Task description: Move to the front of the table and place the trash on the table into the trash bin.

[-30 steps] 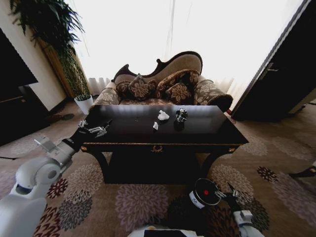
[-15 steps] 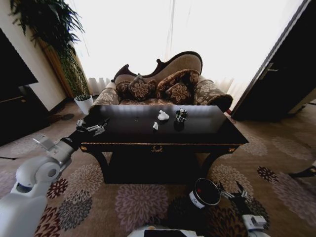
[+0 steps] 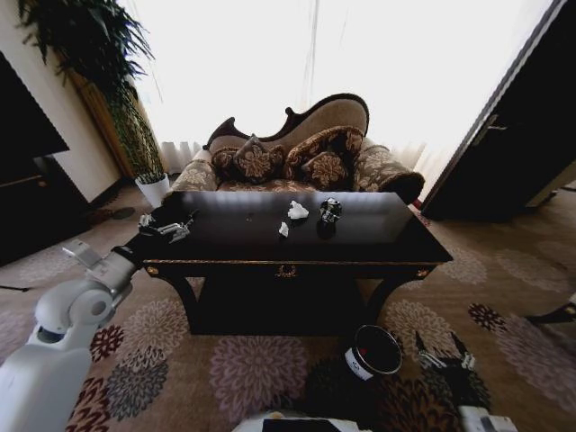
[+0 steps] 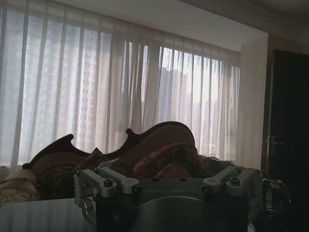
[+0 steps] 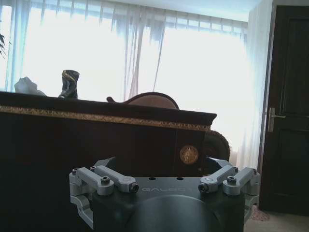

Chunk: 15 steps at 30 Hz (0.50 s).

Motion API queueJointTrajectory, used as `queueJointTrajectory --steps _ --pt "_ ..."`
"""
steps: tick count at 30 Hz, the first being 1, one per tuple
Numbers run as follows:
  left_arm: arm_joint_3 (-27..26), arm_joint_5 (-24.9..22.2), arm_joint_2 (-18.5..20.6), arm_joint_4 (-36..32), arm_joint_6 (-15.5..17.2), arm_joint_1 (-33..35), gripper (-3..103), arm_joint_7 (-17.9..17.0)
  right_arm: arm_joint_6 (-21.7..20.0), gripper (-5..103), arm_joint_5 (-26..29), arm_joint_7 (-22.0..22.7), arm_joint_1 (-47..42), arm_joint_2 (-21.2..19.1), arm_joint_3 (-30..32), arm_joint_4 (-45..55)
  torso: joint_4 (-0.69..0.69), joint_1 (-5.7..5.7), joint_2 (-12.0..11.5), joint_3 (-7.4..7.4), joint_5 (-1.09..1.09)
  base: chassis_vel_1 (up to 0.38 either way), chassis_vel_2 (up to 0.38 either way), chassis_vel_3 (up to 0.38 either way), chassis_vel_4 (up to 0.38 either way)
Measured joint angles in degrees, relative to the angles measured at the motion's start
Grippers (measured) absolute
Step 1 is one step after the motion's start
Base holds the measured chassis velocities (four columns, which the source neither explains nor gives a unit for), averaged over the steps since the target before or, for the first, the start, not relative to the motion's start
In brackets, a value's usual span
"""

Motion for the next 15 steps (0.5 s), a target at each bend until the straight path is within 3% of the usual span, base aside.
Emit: queueJointTrajectory --steps 8,15 --pt "0.4 0.2 -0.6 0.6 0.2 -0.4 100 0.0 -4.2 100 2.5 5.7 -3.0 -0.9 6.3 19.0 0.01 0.01 0.0 0.00 -0.03 0.000 0.000 0.000 0.000" --pt "0.0 0.3 -0.6 0.9 0.2 -0.2 100 0.1 -5.6 100 3.6 6.7 -4.3 -4.3 7.8 25.3 0.00 0.01 0.0 0.00 -0.01 0.000 0.000 0.000 0.000"
